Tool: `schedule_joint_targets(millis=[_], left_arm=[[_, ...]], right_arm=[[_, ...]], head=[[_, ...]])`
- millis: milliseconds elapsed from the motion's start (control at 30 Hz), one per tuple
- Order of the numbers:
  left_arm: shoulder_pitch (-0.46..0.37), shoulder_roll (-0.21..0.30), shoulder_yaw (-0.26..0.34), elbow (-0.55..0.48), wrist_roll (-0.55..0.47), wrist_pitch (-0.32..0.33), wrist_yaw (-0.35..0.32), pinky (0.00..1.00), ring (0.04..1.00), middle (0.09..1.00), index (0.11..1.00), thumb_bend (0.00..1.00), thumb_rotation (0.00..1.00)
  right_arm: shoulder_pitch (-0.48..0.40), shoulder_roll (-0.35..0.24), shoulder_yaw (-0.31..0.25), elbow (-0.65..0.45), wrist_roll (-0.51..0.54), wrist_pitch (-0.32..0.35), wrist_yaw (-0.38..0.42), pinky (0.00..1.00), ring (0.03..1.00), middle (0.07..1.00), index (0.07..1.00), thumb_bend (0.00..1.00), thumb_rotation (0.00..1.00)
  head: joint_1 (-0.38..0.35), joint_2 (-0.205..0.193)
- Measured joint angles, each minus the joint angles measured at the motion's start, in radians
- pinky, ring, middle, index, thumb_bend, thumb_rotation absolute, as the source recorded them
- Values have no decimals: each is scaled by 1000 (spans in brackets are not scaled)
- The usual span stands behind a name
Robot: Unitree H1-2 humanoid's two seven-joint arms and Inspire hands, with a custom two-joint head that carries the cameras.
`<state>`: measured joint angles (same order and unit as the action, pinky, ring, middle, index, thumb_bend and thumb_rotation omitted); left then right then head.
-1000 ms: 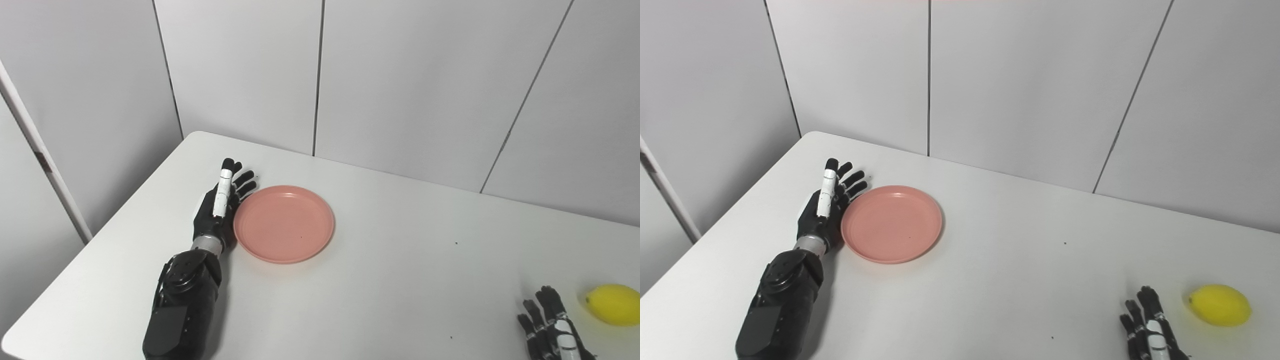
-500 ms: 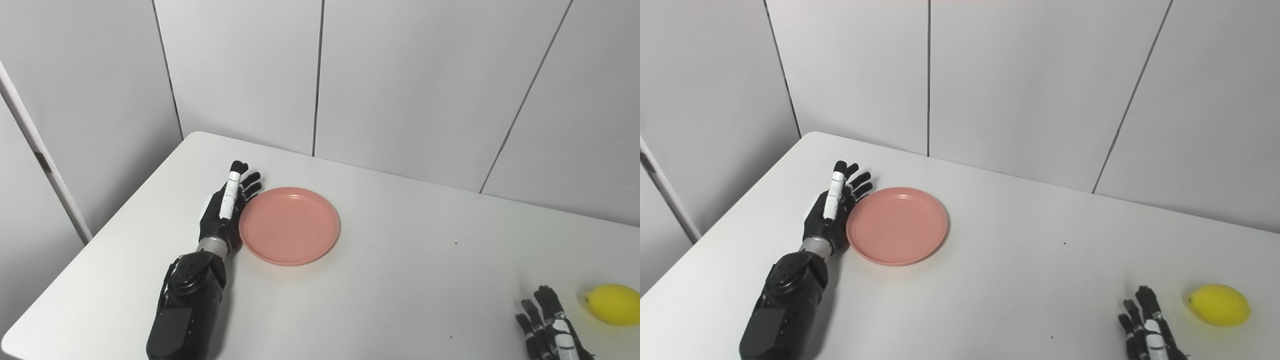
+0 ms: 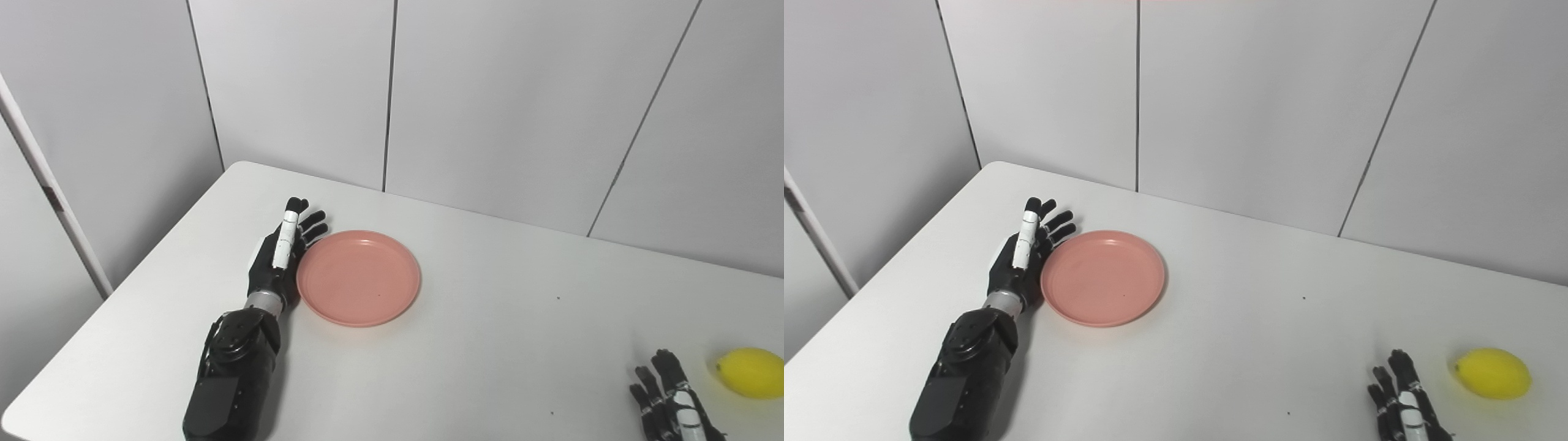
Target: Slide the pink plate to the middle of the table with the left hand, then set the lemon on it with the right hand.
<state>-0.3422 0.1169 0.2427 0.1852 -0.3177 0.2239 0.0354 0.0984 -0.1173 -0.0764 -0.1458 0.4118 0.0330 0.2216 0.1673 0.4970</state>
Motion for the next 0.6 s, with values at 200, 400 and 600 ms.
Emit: schedule_joint_targets(millis=[200, 400, 600], left_arm=[[0, -15, 8, -4, -5, 0, 0, 859, 866, 859, 913, 912, 840], [13, -42, 14, -51, -14, 36, 7, 835, 848, 844, 878, 900, 832], [35, -71, -5, -93, -3, 49, 17, 836, 850, 849, 893, 880, 856]], right_arm=[[0, 0, 6, 0, -14, -1, 1, 991, 956, 990, 919, 578, 678], [1, 4, 17, -3, -44, -1, 0, 968, 934, 974, 899, 633, 658], [0, 13, 16, -3, -45, -1, -1, 934, 922, 960, 886, 662, 641]], head=[[-23, 6], [-60, 21], [-66, 25]])
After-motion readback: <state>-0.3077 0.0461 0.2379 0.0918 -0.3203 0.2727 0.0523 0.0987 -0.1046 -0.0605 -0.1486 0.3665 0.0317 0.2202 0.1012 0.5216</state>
